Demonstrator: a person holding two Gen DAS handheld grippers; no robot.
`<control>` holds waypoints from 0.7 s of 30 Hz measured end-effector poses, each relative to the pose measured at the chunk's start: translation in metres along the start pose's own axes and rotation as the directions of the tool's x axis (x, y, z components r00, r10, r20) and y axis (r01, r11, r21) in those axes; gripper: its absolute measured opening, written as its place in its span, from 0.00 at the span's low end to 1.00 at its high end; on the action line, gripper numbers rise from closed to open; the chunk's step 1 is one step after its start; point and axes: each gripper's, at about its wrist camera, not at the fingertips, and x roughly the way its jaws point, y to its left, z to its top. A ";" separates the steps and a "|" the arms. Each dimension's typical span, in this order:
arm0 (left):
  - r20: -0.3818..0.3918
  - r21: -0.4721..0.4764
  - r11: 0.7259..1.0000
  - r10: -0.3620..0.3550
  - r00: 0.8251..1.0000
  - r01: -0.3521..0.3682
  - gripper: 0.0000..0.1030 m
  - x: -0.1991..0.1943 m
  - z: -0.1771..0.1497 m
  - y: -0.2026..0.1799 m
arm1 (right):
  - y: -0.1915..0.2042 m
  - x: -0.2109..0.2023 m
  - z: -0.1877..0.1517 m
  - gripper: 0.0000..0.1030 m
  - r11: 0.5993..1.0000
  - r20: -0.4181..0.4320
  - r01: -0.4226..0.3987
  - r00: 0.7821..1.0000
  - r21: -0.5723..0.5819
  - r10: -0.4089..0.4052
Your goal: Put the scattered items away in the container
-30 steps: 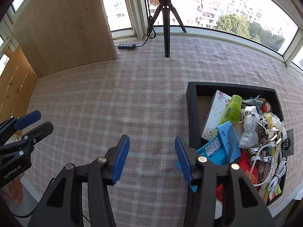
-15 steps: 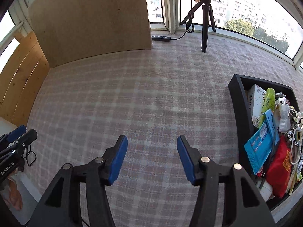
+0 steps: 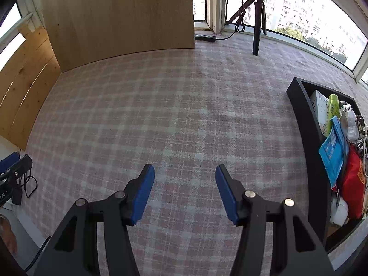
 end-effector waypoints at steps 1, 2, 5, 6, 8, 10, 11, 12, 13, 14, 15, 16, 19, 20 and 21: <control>0.001 -0.004 1.000 -0.001 1.000 0.001 0.65 0.002 0.002 -0.001 | 0.001 0.001 -0.001 0.53 1.000 -0.006 -0.007 1.000 0.007 0.007; 0.001 -0.009 1.000 -0.008 1.000 0.008 0.65 0.005 0.003 -0.003 | 0.002 0.002 -0.003 0.53 1.000 -0.011 -0.011 1.000 0.009 0.011; -0.001 -0.018 0.999 -0.032 0.999 0.032 0.65 0.009 0.005 -0.008 | 0.006 0.001 -0.006 0.53 1.000 -0.009 0.004 1.000 0.000 -0.004; -0.003 -0.019 0.999 -0.037 0.999 0.037 0.65 0.011 0.006 -0.010 | 0.006 0.001 -0.006 0.53 1.000 -0.010 0.004 1.000 -0.001 -0.004; -0.012 -0.014 0.999 -0.050 0.999 0.049 0.65 0.015 0.006 -0.014 | 0.005 0.000 -0.008 0.53 1.000 -0.015 0.001 1.000 0.002 -0.001; -0.013 -0.004 0.999 -0.046 0.999 0.046 0.65 0.018 0.006 -0.018 | 0.004 -0.001 -0.008 0.53 1.000 -0.023 -0.004 1.000 0.005 0.004; -0.013 -0.001 0.999 -0.046 0.999 0.046 0.65 0.019 0.006 -0.020 | 0.004 -0.002 -0.008 0.53 1.000 -0.024 -0.003 1.000 0.005 0.003; -0.015 0.002 0.999 -0.050 0.999 0.050 0.65 0.021 0.007 -0.022 | 0.004 -0.002 -0.008 0.53 1.000 -0.022 0.001 1.000 0.003 -0.001; -0.016 0.000 0.998 -0.055 0.998 0.055 0.65 0.022 0.007 -0.024 | 0.004 -0.003 -0.008 0.53 1.000 -0.019 0.006 1.000 -0.002 -0.006; -0.017 0.000 0.998 -0.061 0.998 0.061 0.65 0.023 0.008 -0.025 | 0.004 -0.004 -0.008 0.53 1.000 -0.017 0.010 1.000 -0.008 -0.011; -0.018 0.001 0.998 -0.067 0.998 0.067 0.65 0.024 0.008 -0.027 | 0.005 -0.004 -0.008 0.53 1.000 -0.015 0.017 1.000 -0.012 -0.017; -0.018 0.003 0.997 -0.073 0.997 0.073 0.65 0.025 0.009 -0.028 | 0.005 -0.004 -0.007 0.53 1.000 -0.013 0.022 1.000 -0.014 -0.022; -0.017 0.021 0.996 -0.087 0.996 0.087 0.65 0.026 0.010 -0.035 | 0.004 -0.004 -0.007 0.53 1.000 -0.010 0.028 1.000 -0.012 -0.029; -0.016 0.025 0.996 -0.088 0.996 0.088 0.65 0.026 0.010 -0.037 | 0.003 -0.003 -0.006 0.53 0.999 -0.009 0.032 0.999 -0.009 -0.032; -0.014 0.032 0.995 -0.089 0.996 0.089 0.65 0.026 0.010 -0.039 | 0.003 -0.003 -0.006 0.53 0.999 -0.009 0.032 0.999 -0.006 -0.033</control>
